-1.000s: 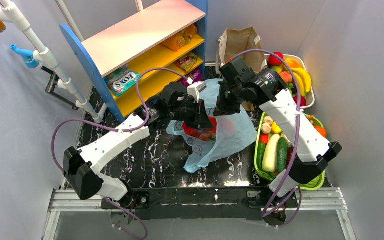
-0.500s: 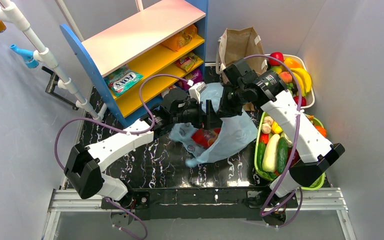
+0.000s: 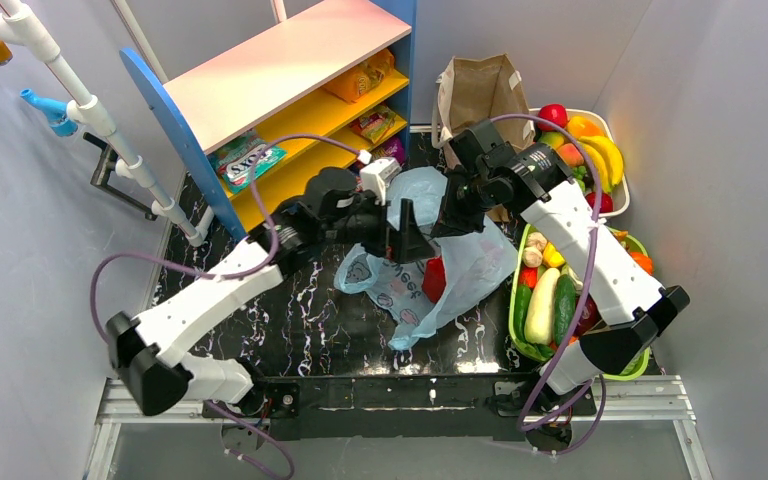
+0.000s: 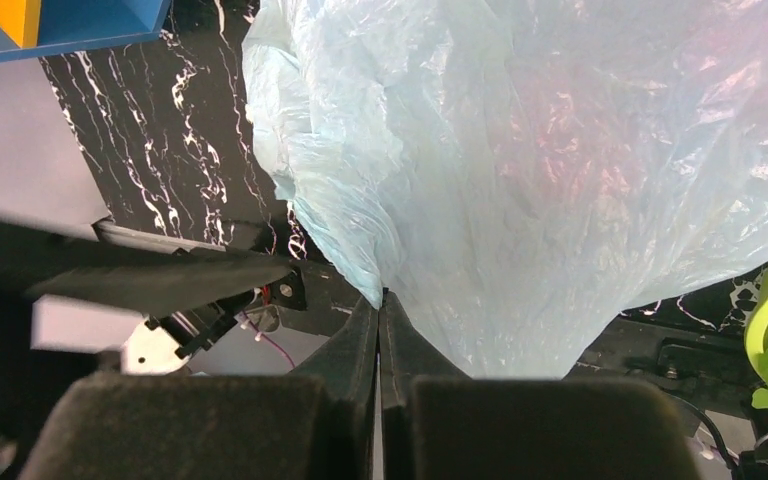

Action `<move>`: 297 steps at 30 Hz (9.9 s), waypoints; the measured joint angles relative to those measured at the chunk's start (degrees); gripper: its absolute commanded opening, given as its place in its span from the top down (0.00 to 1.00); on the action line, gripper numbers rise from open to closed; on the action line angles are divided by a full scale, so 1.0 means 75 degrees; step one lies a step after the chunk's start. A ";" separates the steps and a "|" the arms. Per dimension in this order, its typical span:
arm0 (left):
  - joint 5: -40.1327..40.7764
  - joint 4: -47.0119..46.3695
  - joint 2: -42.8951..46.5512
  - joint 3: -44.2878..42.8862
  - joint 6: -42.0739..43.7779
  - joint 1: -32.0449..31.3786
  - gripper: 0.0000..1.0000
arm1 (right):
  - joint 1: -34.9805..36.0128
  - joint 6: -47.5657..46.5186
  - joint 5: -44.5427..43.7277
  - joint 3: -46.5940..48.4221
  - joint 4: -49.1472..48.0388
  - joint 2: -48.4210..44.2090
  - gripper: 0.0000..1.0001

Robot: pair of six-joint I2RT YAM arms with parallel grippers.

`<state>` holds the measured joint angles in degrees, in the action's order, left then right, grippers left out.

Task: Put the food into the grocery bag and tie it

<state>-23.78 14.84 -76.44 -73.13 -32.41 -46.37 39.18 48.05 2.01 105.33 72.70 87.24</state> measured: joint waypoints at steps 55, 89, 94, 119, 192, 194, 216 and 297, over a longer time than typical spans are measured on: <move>0.5880 -0.0145 0.0375 0.1597 0.4404 -0.0233 0.99 | -0.0106 -0.0440 0.0372 -0.0849 -0.0542 0.0046 0.99; 0.5221 0.3673 -0.0880 -0.3671 0.7095 0.1004 0.02 | -0.0267 -0.0577 0.0648 -0.0827 -0.0720 -0.0045 0.99; 0.2315 0.4124 0.0206 -0.3016 0.6535 0.1009 0.02 | -0.0279 -0.0577 0.0639 -0.0829 -0.0690 -0.0070 0.99; 0.6775 0.4077 -0.1333 -0.4068 0.6735 0.1545 0.32 | -0.0314 -0.0359 0.0840 -0.0916 -0.0690 -0.0222 0.99; 0.9394 0.2847 -0.1161 -0.2126 0.7674 0.2449 1.00 | -0.0317 -0.0304 0.0955 -0.1581 -0.0431 -0.0882 0.99; 0.9218 0.3172 -0.0970 -0.2230 0.7392 0.2178 1.00 | -0.0317 -0.0322 0.0955 -0.1532 -0.0423 -0.0846 0.99; 0.2453 0.5486 0.1234 -0.3983 0.4436 0.1344 1.00 | -0.0329 -0.0434 0.0955 -0.0737 -0.0345 -0.0255 0.99; 0.2267 -0.5883 -0.0366 0.3573 0.1862 -0.0344 0.02 | -0.1060 -0.0624 0.1364 0.0031 -0.0324 0.0417 0.99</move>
<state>-6.77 -29.29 -79.19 -46.33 -18.44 -48.95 31.22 43.38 12.24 105.56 70.27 90.37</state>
